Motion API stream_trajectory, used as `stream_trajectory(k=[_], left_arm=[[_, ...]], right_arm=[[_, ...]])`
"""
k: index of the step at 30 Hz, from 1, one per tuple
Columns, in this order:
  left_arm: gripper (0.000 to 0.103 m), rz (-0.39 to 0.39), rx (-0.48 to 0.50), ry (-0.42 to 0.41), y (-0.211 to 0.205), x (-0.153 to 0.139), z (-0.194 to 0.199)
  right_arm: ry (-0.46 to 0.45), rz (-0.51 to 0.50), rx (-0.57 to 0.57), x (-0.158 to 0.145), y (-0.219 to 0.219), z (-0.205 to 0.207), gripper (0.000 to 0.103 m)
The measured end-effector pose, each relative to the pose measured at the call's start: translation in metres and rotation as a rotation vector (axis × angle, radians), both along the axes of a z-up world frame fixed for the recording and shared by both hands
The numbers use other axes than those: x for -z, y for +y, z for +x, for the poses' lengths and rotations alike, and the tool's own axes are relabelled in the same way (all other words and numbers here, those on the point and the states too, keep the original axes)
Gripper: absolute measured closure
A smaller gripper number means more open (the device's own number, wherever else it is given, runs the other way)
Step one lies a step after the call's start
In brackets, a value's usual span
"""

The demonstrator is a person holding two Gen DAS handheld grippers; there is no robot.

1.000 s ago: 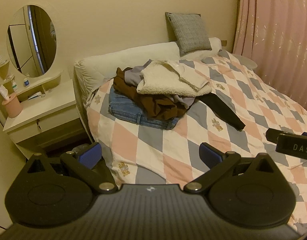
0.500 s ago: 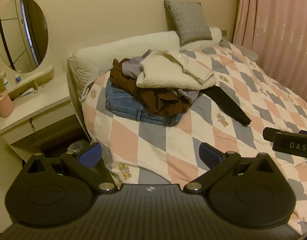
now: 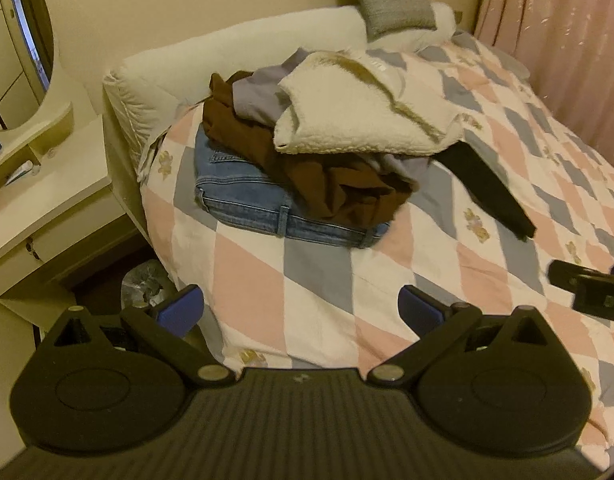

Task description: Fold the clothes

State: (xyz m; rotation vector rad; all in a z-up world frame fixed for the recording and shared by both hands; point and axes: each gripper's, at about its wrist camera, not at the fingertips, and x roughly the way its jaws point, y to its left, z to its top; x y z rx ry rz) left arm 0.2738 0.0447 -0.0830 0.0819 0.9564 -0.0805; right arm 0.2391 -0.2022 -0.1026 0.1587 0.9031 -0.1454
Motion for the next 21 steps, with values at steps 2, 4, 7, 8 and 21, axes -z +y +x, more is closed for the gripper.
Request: stream_trajectory(k=[2, 4, 7, 8, 21], left_arm=[[0.001, -0.013, 0.006, 0.023, 0.002, 0.005, 0.020], [0.001, -0.028, 0.015, 0.041, 0.005, 0.011, 0.039], [0.001, -0.030, 0.035, 0.053, 0.007, 0.020, 0.065], [0.001, -0.026, 0.046, 0.054, 0.007, 0.022, 0.072], [0.001, -0.123, 0.058, 0.137, 0.036, 0.064, 0.191]], right_arm=[[0.001, -0.011, 0.011, 0.003, 0.000, 0.014, 0.000], [0.000, -0.031, 0.018, 0.005, 0.001, 0.027, 0.000], [-0.021, -0.064, 0.033, 0.010, 0.003, 0.045, 0.000], [-0.035, -0.074, 0.035, 0.012, 0.004, 0.052, 0.000], [0.091, -0.164, -0.052, 0.070, 0.019, 0.150, 0.004]])
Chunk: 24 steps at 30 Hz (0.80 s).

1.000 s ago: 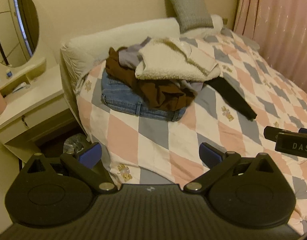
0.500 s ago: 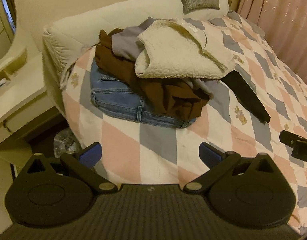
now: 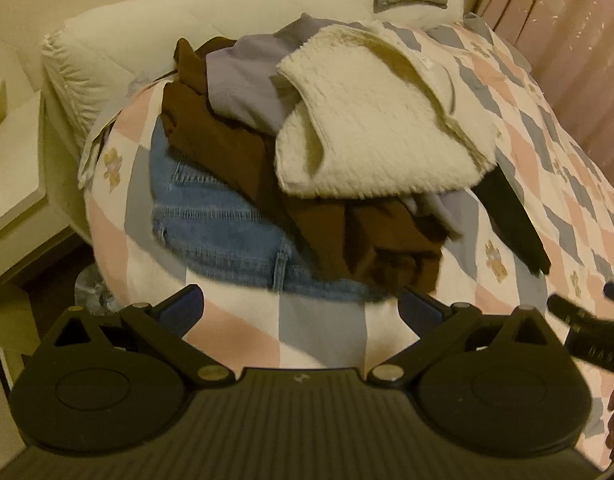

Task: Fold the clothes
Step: 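Grasp the cream sherpa vest with both grippers and lift it off the pile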

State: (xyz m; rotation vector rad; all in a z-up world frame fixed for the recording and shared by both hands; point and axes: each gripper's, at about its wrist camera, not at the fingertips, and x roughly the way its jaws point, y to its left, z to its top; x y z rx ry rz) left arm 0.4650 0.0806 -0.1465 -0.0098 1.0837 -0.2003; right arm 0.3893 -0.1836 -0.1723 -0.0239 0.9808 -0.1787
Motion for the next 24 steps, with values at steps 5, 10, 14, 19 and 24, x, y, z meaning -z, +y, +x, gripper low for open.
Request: stream_trajectory(k=[5, 10, 14, 19, 24], left_arm=[[0.003, -0.058, 0.009, -0.025, 0.007, 0.013, 0.054], [0.018, -0.168, -0.008, -0.016, 0.009, 0.028, 0.112], [0.018, -0.248, -0.060, 0.005, 0.006, 0.042, 0.156], [0.017, -0.362, -0.165, 0.032, 0.007, 0.063, 0.208], [0.017, -0.415, -0.193, 0.048, 0.000, 0.080, 0.243]], right_arm=[[0.018, 0.043, -0.021, 0.021, -0.003, 0.038, 0.022], [-0.053, -0.020, -0.071, 0.031, -0.005, 0.081, 0.035], [-0.120, -0.112, -0.160, 0.038, -0.002, 0.116, 0.037], [-0.153, -0.267, -0.308, 0.055, 0.014, 0.154, 0.039], [-0.153, -0.387, -0.414, 0.079, 0.027, 0.173, 0.063]])
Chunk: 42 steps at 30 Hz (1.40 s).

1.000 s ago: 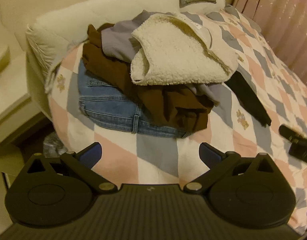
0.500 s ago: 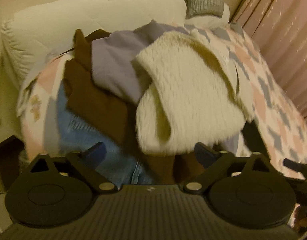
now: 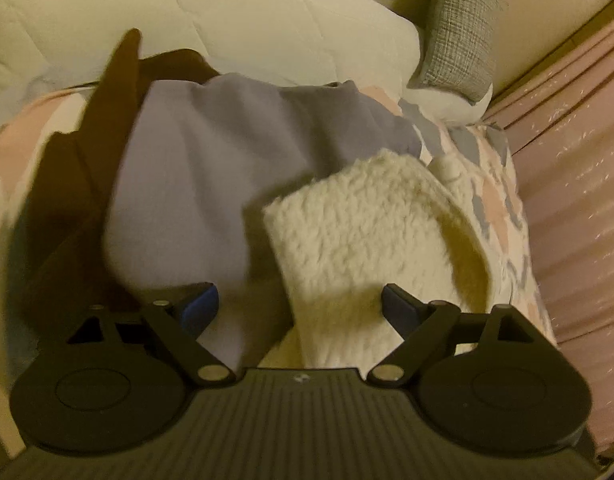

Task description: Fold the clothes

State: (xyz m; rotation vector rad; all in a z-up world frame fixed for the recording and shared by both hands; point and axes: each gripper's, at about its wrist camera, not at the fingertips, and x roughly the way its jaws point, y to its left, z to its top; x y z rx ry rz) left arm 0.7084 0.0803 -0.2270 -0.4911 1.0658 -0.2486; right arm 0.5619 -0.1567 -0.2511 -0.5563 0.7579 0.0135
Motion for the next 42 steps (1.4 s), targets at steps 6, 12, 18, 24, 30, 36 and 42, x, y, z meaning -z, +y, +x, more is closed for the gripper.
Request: stream_trajectory(k=[6, 12, 18, 24, 30, 36, 42], left_arm=[[0.078, -0.137, -0.004, -0.023, -0.006, 0.003, 0.008], [0.090, -0.027, 0.151, -0.216, -0.030, -0.058, -0.059], [0.093, -0.063, 0.346, -0.375, -0.045, -0.115, -0.188], [0.096, -0.002, 0.515, -0.488, -0.076, -0.144, -0.333], [0.096, -0.002, 0.754, -0.479, -0.139, -0.140, -0.472], [0.086, -0.121, 1.195, -0.281, -0.236, -0.108, -0.602], [0.070, -0.056, 1.373, -0.208, -0.257, -0.082, -0.662]], right_arm=[[-0.049, -0.059, 0.003, 0.003, -0.001, 0.000, 0.094], [-0.176, -0.017, 0.104, -0.037, -0.029, -0.056, 0.095], [-0.307, 0.042, 0.276, -0.076, -0.078, -0.158, 0.096], [-0.420, 0.061, 0.408, -0.109, -0.123, -0.270, 0.097], [-0.443, 0.031, 0.551, -0.124, -0.178, -0.405, 0.097], [-0.258, -0.068, 0.780, -0.111, -0.247, -0.559, 0.060], [-0.006, -0.058, 1.082, -0.065, -0.276, -0.707, 0.043]])
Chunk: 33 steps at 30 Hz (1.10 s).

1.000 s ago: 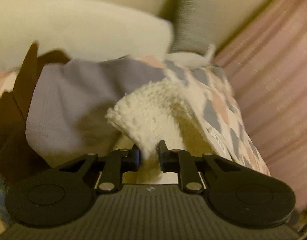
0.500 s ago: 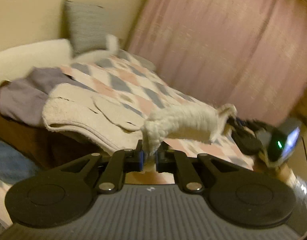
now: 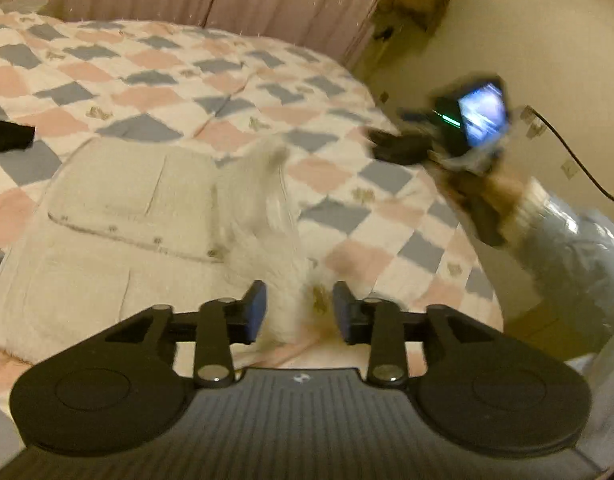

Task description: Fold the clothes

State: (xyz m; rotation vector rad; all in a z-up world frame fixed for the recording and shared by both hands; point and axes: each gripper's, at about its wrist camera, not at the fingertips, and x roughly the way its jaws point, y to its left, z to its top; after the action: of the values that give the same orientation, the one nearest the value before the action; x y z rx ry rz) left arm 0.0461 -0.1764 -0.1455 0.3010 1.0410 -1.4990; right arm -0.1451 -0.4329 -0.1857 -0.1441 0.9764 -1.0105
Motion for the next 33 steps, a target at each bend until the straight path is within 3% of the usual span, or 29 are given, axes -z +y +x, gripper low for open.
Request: stream_trajectory(k=[3, 7, 9, 11, 13, 16, 19, 23, 26, 30, 33], left_arm=[[0.070, 0.105, -0.064, -0.010, 0.014, 0.023, 0.017], [0.070, 0.252, -0.194, -0.053, 0.029, 0.060, 0.077], [0.069, 0.306, -0.253, -0.075, 0.032, 0.074, 0.112], [0.060, 0.350, -0.289, -0.096, 0.036, 0.087, 0.142], [0.058, 0.394, -0.307, -0.102, 0.040, 0.105, 0.173], [0.058, 0.461, -0.320, -0.067, 0.046, 0.136, 0.217], [0.058, 0.501, -0.382, 0.035, 0.058, 0.166, 0.262], [0.056, 0.537, -0.467, 0.177, 0.061, 0.208, 0.305], [0.046, 0.541, -0.505, 0.265, 0.058, 0.233, 0.322], [0.045, 0.539, -0.553, 0.321, 0.049, 0.254, 0.327], [0.058, 0.531, -0.536, 0.323, 0.040, 0.261, 0.322]], right_arm=[[-0.091, 0.197, 0.149, 0.022, 0.013, -0.056, 0.043], [-0.296, 0.524, 0.360, 0.060, 0.045, -0.118, 0.043], [-0.413, 0.681, 0.460, 0.079, 0.062, -0.127, 0.043], [-0.552, 0.813, 0.569, 0.099, 0.083, -0.133, 0.042], [-0.675, 0.890, 0.677, 0.115, 0.104, -0.130, 0.042], [-0.817, 0.923, 0.823, 0.132, 0.133, -0.114, 0.042], [-0.942, 0.938, 0.943, 0.145, 0.165, -0.097, 0.042], [-0.960, 0.878, 0.993, 0.145, 0.198, -0.074, 0.042], [-0.983, 0.836, 1.043, 0.143, 0.215, -0.069, 0.042], [-1.045, 0.811, 1.136, 0.153, 0.221, -0.071, 0.042], [-1.108, 0.783, 1.187, 0.161, 0.219, -0.080, 0.042]])
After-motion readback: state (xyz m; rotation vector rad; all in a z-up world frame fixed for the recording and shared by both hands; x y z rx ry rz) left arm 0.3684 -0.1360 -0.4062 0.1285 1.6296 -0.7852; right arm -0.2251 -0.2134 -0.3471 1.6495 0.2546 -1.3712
